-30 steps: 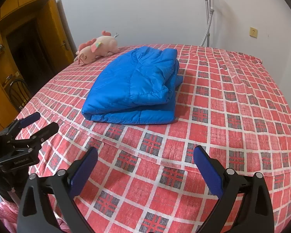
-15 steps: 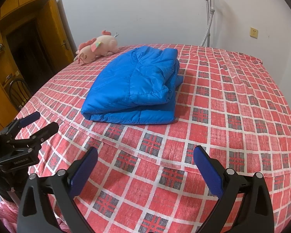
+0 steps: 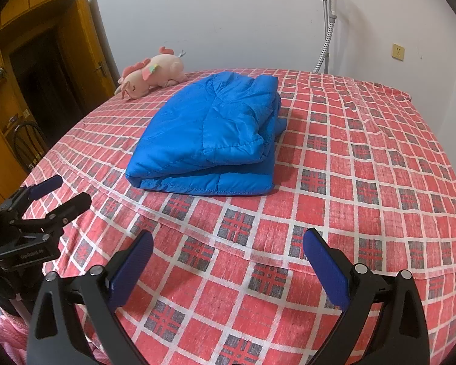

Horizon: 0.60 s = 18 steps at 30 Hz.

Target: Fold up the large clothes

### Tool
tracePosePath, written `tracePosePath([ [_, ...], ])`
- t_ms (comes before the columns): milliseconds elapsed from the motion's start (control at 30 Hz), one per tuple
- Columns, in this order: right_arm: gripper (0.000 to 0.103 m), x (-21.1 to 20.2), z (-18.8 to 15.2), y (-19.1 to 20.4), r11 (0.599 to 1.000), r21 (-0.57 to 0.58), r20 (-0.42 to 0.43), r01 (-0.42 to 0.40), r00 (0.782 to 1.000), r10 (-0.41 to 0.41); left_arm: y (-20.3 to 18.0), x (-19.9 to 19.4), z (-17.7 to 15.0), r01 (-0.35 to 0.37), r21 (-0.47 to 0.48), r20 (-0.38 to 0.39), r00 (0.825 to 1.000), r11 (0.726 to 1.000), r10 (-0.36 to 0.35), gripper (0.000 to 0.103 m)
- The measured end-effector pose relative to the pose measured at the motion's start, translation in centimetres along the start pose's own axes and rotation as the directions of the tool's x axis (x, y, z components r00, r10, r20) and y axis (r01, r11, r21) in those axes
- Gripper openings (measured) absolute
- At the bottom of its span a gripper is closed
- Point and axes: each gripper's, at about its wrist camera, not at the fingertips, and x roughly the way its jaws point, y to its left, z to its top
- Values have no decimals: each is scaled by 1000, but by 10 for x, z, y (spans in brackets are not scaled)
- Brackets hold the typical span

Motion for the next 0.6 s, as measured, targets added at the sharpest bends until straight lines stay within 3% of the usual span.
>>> tracePosePath([
  [600, 99, 1, 1, -1, 1000, 0, -2, 0, 1000, 0, 1, 4, 2, 6, 13, -8, 1000, 1000, -6, 99],
])
